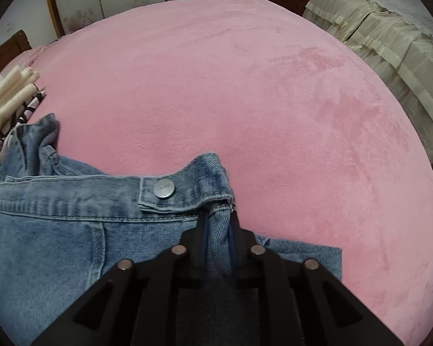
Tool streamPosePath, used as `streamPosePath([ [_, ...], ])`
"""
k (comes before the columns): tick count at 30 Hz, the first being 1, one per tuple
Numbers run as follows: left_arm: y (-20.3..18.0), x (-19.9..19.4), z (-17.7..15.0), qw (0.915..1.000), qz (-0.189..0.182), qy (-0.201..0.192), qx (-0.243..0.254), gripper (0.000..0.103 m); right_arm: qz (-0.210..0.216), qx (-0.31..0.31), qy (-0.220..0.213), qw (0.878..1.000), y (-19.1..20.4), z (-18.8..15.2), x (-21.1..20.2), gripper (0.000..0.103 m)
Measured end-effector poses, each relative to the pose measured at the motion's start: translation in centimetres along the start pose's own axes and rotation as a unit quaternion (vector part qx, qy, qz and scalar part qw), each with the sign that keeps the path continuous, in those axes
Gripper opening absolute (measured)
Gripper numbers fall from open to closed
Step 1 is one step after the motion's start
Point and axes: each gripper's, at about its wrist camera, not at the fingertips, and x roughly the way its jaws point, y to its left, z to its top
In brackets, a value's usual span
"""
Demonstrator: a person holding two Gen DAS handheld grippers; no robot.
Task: Fold large clothes
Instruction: 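Open both tools and press the folded jacket flat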
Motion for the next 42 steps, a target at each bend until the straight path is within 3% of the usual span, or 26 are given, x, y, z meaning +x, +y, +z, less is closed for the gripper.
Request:
streamPosePath([
  [4, 0.8, 0.2, 0.5, 0.9996, -0.012, 0.014, -0.019, 0.016, -0.003, 0.004, 0.007, 1.0, -0.5, 0.4, -1.5, 0.023],
  [7, 1.3, -0.9, 0.9, 0.9986, -0.021, 0.044, -0.023, 0.026, -0.006, 0.003, 0.008, 1.0, -0.3, 0.3, -3.7, 0.023],
  [12, 0.5, -6.7, 0.0, 0.9969, -0.043, 0.054, -0.037, 0.034, 0.038, -0.009, -0.036, 0.999, 3.5, -1.9, -10.4, 0.027],
  [14, -0.3, -9.4, -0.7, 0.9951, -0.065, 0.051, -0.055, 0.06, 0.071, -0.018, -0.04, 0.996, 5.8, -3.4, -12.0, 0.027],
  [16, -1.8, -12.2, -2.1, 0.9922, -0.091, 0.039, -0.076, 0.071, 0.103, -0.035, -0.043, 0.993, 8.9, -5.3, -13.2, 0.027],
  [20, -5.7, -15.1, -4.7, 0.9917, -0.103, 0.023, -0.074, 0.072, 0.141, -0.074, -0.042, 0.986, 14.6, -8.4, -13.4, 0.027],
  [24, -9.7, -13.5, -8.1, 0.9945, -0.081, 0.045, -0.049, 0.072, 0.145, -0.082, -0.021, 0.986, 16.8, -10.5, -10.8, 0.027],
  [26, -10.3, -11.9, -9.3, 0.9946, -0.075, 0.064, -0.033, 0.072, 0.12, -0.087, -0.007, 0.989, 16.0, -11.3, -9.0, 0.026],
  [30, -8.6, -11.4, -10.8, 0.9931, -0.097, 0.054, -0.037, 0.083, 0.093, -0.075, -0.007, 0.993, 11.3, -12.1, -8.0, 0.022],
  [33, -5.9, -10.7, -11.4, 0.9936, -0.08, 0.06, -0.052, 0.085, 0.021, -0.059, -0.012, 0.998, 6.0, -12.6, -8.2, 0.022],
  [34, -4.9, -10.4, -11.4, 0.9933, -0.074, 0.066, -0.059, 0.085, 0.017, -0.044, -0.012, 0.999, 4.1, -12.7, -8.3, 0.042],
  [35, -4.0, -10.2, -11.7, 0.9929, -0.069, 0.07, -0.067, 0.086, 0.016, -0.027, -0.015, 0.999, 2.6, -12.8, -8.4, 0.043],
  [37, -2.1, -9.9, -12.2, 0.9911, -0.066, 0.076, -0.087, 0.09, -0.051, -0.015, -0.004, 0.999, -0.1, -13.1, -8.2, 0.042],
  [39, -0.7, -9.5, -12.7, 0.9909, -0.045, 0.08, -0.099, 0.09, -0.052, -0.002, -0.008, 0.999, -1.8, -13.5, -8.2, 0.039],
  [42, 0.6, -8.9, -13.2, 0.9883, -0.048, 0.087, -0.115, 0.091, -0.067, 0.006, -0.001, 0.998, -2.8, -13.9, -8.1, 0.04],
])
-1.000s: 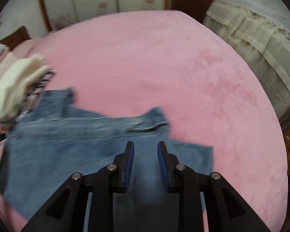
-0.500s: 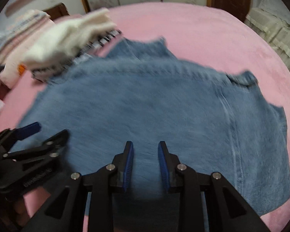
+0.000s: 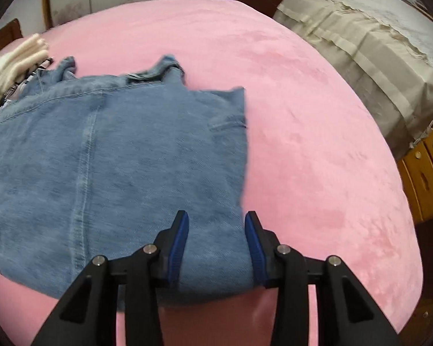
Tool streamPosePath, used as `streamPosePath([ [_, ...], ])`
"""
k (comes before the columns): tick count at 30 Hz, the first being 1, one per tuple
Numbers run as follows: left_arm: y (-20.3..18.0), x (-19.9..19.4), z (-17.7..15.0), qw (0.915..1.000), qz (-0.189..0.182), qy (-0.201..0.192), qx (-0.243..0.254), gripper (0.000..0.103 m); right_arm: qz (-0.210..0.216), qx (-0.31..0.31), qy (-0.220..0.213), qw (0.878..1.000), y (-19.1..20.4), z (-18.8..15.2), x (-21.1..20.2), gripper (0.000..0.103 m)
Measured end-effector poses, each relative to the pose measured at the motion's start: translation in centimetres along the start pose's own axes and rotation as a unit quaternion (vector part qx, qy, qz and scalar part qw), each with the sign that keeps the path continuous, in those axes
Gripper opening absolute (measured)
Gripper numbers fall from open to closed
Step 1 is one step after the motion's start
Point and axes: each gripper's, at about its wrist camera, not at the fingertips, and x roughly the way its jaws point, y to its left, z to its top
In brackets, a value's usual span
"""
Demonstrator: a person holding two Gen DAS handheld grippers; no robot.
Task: Fold large clothes
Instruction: 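Open both tools and press the folded jacket flat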
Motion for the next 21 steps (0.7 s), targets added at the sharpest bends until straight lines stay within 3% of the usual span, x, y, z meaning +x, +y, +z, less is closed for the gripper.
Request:
streamPosePath([
  [6, 0.1, -0.3, -0.3, 0.9999, 0.011, 0.001, 0.001, 0.09, -0.004, 0.019, 0.004, 1.0, 0.3, 0.4, 0.2, 0.041],
  [15, -0.1, -1.5, 0.7, 0.999, 0.007, 0.043, -0.01, 0.09, 0.002, 0.022, 0.013, 1.0, 0.5, 0.7, -2.1, 0.042],
  [21, 0.5, -4.4, 1.3, 0.9979, -0.018, 0.055, -0.028, 0.09, 0.026, 0.026, 0.009, 0.999, 1.0, 1.3, -5.2, 0.042],
])
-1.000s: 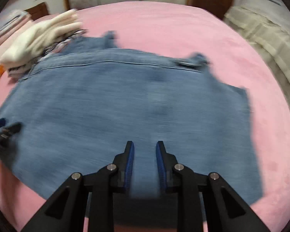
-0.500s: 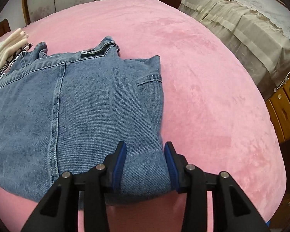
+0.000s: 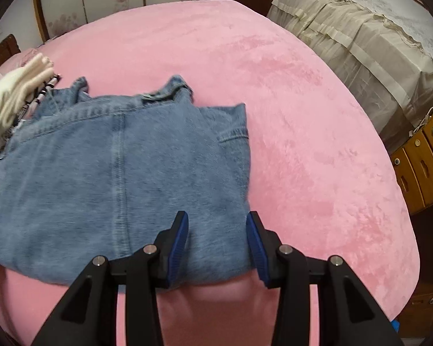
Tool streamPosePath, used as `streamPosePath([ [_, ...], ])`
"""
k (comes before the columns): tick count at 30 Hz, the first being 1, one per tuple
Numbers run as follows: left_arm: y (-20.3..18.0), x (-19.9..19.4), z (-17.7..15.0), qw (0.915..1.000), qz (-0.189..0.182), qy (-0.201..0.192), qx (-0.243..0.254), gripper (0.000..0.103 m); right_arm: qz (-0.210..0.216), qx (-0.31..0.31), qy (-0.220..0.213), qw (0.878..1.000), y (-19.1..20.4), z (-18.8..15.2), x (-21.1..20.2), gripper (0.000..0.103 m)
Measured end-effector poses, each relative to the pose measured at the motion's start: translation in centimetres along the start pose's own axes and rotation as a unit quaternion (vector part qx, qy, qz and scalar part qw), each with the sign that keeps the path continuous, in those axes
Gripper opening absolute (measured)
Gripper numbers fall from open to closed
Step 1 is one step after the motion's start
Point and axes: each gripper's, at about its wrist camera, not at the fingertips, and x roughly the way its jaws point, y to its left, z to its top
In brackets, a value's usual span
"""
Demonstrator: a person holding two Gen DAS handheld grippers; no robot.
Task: Fold large clothes
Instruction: 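Open both tools and press the folded jacket flat, then grasp the folded jacket edge with the left tool and lift it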
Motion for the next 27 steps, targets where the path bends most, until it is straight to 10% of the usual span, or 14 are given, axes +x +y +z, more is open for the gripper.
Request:
streamPosePath([
  [27, 0.6, -9.2, -5.9, 0.9956, -0.084, 0.025, -0.032, 0.09, 0.109, -0.113, -0.04, 0.987, 11.2, -1.0, -11.1, 0.042],
])
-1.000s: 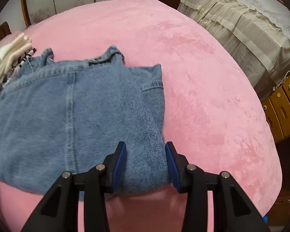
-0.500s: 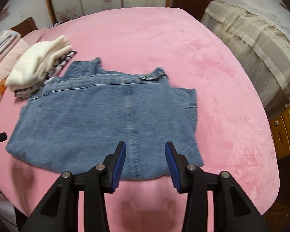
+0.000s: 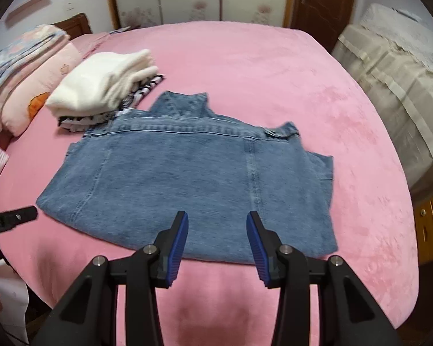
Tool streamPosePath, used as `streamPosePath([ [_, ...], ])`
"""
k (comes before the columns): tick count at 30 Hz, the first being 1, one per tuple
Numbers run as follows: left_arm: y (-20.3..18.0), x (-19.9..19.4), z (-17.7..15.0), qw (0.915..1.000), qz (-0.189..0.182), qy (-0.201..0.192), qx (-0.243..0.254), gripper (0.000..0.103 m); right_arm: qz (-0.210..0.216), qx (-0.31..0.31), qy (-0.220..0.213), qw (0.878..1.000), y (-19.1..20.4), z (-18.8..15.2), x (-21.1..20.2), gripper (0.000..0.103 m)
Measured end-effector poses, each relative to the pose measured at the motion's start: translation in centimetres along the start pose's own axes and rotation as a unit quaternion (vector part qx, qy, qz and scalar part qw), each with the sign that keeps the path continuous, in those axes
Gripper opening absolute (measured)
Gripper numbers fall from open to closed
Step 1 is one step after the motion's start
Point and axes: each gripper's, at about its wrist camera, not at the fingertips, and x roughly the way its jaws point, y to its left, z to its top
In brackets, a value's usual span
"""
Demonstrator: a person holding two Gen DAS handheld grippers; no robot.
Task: Fold large clothes
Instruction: 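Grasp the folded jacket edge with the left tool and lift it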
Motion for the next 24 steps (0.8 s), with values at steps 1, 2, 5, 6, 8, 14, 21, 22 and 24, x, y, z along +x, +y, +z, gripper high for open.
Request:
streamPosePath([
  [1, 0.1, 0.3, -0.4, 1.0, -0.008, 0.004, -0.002, 0.09, 0.007, -0.006, -0.007, 1.0, 0.7, -0.2, 0.0, 0.042],
  [2, 0.2, 0.7, -0.8, 0.9998, -0.019, 0.008, -0.004, 0.09, 0.01, -0.012, -0.011, 1.0, 1.2, -0.3, 0.0, 0.043],
  [5, 0.6, 1.7, -1.6, 0.9989, -0.044, 0.013, -0.008, 0.09, 0.013, -0.026, -0.021, 0.999, 2.8, -0.8, 0.4, 0.05],
  [6, 0.6, 2.1, -1.8, 0.9985, -0.052, 0.014, -0.01, 0.09, 0.014, -0.031, -0.021, 0.999, 3.3, -1.0, 0.7, 0.05],
  [8, 0.8, 2.9, -2.2, 0.9975, -0.067, 0.014, -0.015, 0.09, 0.02, -0.04, -0.017, 0.999, 4.4, -1.3, 1.5, 0.05],
  [14, 2.0, 6.0, -2.4, 0.9931, -0.109, 0.011, -0.04, 0.09, 0.032, -0.049, -0.011, 0.998, 6.4, -1.8, 3.7, 0.05],
  [21, 5.1, 10.2, -2.2, 0.9778, -0.175, -0.009, -0.115, 0.09, 0.035, -0.064, -0.013, 0.997, 7.8, -1.9, 5.8, 0.05],
  [22, 5.5, 10.7, -2.2, 0.9748, -0.184, -0.014, -0.126, 0.09, 0.036, -0.066, -0.013, 0.997, 7.9, -1.9, 6.2, 0.05],
  [24, 6.4, 11.8, -2.0, 0.9676, -0.206, -0.026, -0.144, 0.09, 0.035, -0.068, -0.011, 0.997, 8.1, -2.0, 6.9, 0.05],
])
